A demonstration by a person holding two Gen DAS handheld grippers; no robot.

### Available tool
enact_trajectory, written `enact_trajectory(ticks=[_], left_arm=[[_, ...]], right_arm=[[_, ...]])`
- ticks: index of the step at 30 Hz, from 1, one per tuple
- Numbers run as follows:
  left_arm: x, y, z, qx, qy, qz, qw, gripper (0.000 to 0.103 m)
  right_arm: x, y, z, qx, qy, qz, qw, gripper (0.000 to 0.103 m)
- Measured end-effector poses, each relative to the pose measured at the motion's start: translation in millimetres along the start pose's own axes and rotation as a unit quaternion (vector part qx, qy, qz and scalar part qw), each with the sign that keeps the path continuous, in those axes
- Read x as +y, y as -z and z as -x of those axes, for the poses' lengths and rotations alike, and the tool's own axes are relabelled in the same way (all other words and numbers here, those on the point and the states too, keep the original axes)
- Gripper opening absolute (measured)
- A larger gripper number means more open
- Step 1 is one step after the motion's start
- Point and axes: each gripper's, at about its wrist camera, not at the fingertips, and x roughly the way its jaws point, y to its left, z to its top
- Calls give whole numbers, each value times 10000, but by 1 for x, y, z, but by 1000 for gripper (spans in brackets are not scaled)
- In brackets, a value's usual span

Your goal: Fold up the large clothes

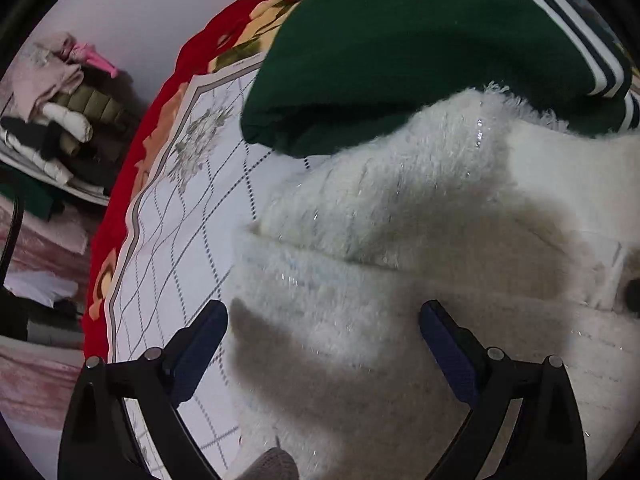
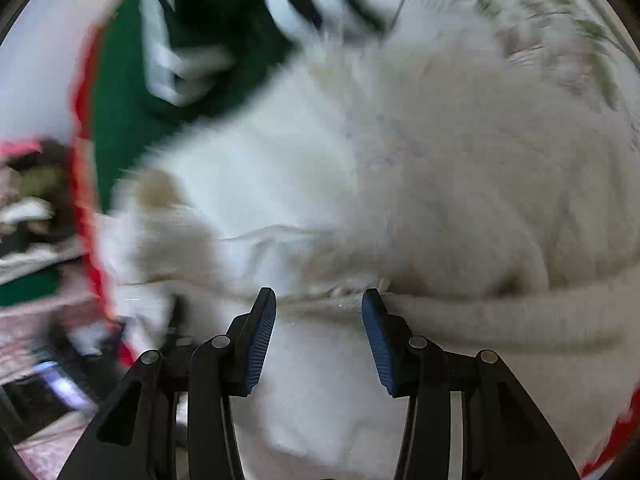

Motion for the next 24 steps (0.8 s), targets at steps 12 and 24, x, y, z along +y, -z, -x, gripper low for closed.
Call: enact_trajectory(ticks=[12, 24], left_arm=[[12, -2, 8, 14, 223, 169, 9996, 98], [-5, 4, 20, -361, -754, 46, 9965, 98]], right_arm=[[35, 1, 57, -1349, 262, 150, 9904, 0], [8, 10, 12, -339, 554, -83, 9979, 85]])
